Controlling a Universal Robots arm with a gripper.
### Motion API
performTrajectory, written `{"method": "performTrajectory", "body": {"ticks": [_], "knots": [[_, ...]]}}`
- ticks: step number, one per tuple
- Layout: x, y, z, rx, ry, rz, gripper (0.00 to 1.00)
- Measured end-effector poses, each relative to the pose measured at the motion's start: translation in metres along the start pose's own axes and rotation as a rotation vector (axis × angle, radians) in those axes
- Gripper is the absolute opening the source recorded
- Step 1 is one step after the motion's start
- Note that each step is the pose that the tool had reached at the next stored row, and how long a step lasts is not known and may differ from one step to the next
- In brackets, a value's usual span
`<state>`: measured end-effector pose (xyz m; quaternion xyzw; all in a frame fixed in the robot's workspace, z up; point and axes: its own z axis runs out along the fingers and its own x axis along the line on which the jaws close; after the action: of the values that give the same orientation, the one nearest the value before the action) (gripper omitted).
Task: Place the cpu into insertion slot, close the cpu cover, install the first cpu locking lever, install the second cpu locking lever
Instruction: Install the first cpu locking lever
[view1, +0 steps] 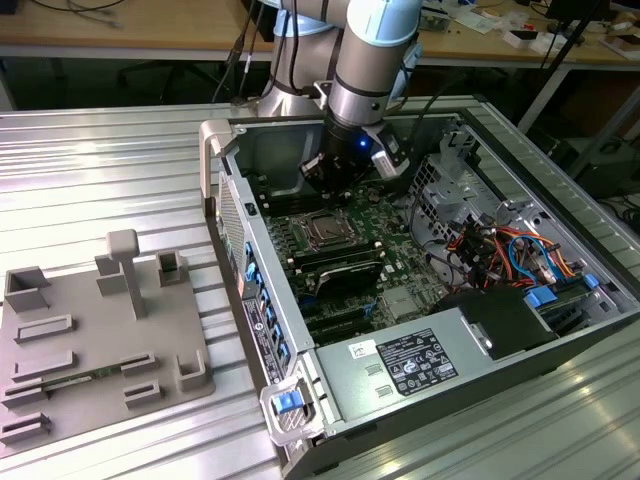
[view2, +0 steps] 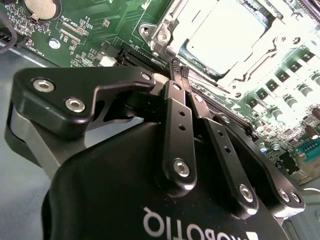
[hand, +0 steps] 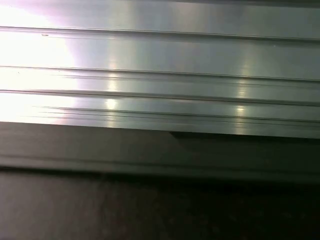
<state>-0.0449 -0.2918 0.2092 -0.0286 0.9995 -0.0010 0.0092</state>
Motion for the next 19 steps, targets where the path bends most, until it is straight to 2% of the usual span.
{"method": "performTrajectory", "body": {"ticks": [5, 19], "knots": [[-0.002, 0.0008, 0.001, 0.0008, -0.0005, 0.0, 0.11], [-0.0022, 0.0038, 0.0053, 0.0013, -0.0006, 0.0, 0.11]]}}
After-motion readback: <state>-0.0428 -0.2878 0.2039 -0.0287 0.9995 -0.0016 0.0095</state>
